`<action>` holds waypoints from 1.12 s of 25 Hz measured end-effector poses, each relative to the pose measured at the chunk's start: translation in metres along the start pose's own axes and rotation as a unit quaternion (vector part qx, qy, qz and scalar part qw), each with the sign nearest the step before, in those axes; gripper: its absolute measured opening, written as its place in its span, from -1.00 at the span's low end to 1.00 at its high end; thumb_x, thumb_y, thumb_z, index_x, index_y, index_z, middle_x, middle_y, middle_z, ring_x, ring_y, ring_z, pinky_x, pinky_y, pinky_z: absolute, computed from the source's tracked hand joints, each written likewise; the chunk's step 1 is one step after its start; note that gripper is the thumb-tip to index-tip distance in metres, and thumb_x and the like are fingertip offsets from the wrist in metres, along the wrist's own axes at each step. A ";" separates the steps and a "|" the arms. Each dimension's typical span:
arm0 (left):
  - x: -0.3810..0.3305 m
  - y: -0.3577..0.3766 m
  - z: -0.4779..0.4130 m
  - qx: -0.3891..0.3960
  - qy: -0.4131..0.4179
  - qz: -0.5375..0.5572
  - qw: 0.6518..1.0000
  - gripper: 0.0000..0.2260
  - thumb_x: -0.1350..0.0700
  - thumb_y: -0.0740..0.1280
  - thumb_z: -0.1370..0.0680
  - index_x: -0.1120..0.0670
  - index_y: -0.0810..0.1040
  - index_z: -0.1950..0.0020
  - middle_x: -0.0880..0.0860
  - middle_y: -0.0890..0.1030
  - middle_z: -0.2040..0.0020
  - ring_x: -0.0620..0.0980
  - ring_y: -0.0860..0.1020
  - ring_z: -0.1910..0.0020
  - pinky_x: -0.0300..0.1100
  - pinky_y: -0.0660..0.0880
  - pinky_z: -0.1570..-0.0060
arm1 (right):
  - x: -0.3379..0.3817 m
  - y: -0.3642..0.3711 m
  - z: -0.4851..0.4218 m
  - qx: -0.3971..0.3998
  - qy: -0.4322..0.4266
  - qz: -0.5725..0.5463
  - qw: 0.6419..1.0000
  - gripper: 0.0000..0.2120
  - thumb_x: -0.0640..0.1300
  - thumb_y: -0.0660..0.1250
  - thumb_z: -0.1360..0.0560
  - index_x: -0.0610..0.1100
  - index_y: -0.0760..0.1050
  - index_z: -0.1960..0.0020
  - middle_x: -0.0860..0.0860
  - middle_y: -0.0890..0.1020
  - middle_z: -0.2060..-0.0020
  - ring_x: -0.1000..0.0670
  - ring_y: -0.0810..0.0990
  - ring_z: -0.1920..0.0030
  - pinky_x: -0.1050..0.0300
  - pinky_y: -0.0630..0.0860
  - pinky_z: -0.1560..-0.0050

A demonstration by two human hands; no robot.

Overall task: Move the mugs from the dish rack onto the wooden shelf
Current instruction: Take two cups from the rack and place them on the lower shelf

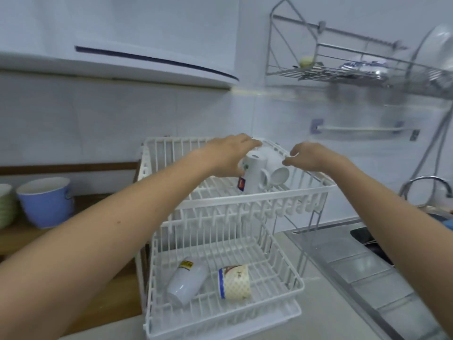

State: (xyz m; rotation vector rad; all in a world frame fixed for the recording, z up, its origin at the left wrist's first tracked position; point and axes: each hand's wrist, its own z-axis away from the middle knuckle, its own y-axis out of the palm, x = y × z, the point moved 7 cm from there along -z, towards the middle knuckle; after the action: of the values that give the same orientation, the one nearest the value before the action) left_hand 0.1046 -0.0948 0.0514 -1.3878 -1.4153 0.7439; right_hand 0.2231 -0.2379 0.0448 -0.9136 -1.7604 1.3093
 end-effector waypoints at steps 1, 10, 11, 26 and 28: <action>-0.009 0.007 -0.012 0.014 0.012 -0.060 0.998 -0.31 0.01 0.38 -0.47 -0.03 0.12 -0.52 0.03 0.24 -0.51 0.07 0.31 -0.42 0.02 0.38 -0.25 | -0.006 0.002 -0.006 -0.007 -0.004 -0.005 1.000 -0.57 0.06 0.27 -0.51 -0.27 0.55 -0.16 -0.25 0.57 -0.19 -0.25 0.51 -0.18 0.01 0.42 -0.14; -0.028 0.039 -0.048 0.097 0.114 -0.405 0.902 -0.51 0.28 0.33 -0.47 0.13 0.26 -0.36 0.19 0.41 -0.28 0.19 0.43 -0.25 0.08 0.21 -0.39 | 0.003 0.018 -0.055 0.053 -0.029 -0.146 0.988 -0.70 -0.01 0.30 -0.45 -0.29 0.52 0.10 -0.19 0.65 0.21 -0.20 0.64 0.22 -0.06 0.60 -0.02; -0.027 0.042 -0.045 0.099 0.125 -0.413 0.897 -0.46 0.22 0.41 -0.43 0.14 0.26 -0.34 0.15 0.45 -0.24 0.17 0.46 -0.21 0.04 0.27 -0.34 | 0.007 0.025 -0.058 0.074 -0.028 -0.119 0.990 -0.68 0.05 0.30 -0.45 -0.24 0.49 0.11 -0.15 0.62 0.24 -0.18 0.61 0.25 -0.03 0.58 0.02; 0.071 -0.055 0.117 -0.224 -0.297 0.204 0.905 -0.40 -0.35 0.46 -0.19 -0.09 0.45 -0.10 -0.09 0.63 0.09 -0.09 0.61 0.16 -0.06 0.59 0.13 | 0.048 0.030 -0.044 0.037 -0.041 -0.289 0.956 -0.35 0.26 0.44 -0.27 -0.19 0.48 -0.14 -0.14 0.64 0.11 -0.14 0.65 0.18 0.03 0.61 0.24; 0.078 -0.058 0.163 -0.297 -0.336 0.312 0.838 -0.43 -0.33 0.48 -0.17 -0.15 0.44 -0.07 -0.13 0.63 0.08 -0.18 0.62 0.15 -0.15 0.59 0.16 | 0.077 0.012 -0.014 0.069 -0.110 -0.442 0.888 -0.42 0.15 0.48 -0.26 -0.14 0.47 -0.15 -0.09 0.65 0.14 -0.08 0.68 0.21 0.06 0.63 0.26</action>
State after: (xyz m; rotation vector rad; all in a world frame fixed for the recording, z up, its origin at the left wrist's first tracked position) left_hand -0.0564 0.0043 0.0675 -2.2834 -1.8348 1.3911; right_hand 0.2011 -0.1617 0.0474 0.1661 -1.8654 0.9056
